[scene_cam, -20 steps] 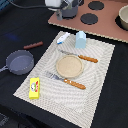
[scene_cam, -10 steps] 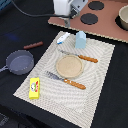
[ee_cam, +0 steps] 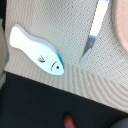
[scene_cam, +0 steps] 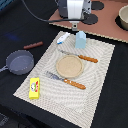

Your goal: Interact with the objects in diverse but meaningful ways.

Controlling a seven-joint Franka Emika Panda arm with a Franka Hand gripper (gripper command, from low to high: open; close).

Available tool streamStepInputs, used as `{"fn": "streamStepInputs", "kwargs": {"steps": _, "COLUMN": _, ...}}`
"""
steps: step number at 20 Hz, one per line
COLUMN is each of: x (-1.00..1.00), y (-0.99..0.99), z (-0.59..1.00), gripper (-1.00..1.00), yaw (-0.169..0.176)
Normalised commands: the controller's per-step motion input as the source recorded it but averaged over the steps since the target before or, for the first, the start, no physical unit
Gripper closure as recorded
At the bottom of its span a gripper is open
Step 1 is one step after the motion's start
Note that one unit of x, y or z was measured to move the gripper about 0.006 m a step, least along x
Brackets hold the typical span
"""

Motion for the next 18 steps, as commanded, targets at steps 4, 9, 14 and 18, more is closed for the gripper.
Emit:
{"fn": "streamStepInputs", "kwargs": {"steps": 4, "x": 0.72, "y": 0.00, "z": -0.13, "gripper": -1.00, "yaw": 0.000}}
{"fn": "streamStepInputs", "kwargs": {"steps": 9, "x": 0.46, "y": 0.08, "z": -0.19, "gripper": -1.00, "yaw": 0.005}}
{"fn": "streamStepInputs", "kwargs": {"steps": 14, "x": 0.05, "y": 0.27, "z": -0.17, "gripper": -1.00, "yaw": 0.059}}
{"fn": "streamStepInputs", "kwargs": {"steps": 18, "x": 0.00, "y": 0.32, "z": -0.02, "gripper": -1.00, "yaw": 0.044}}
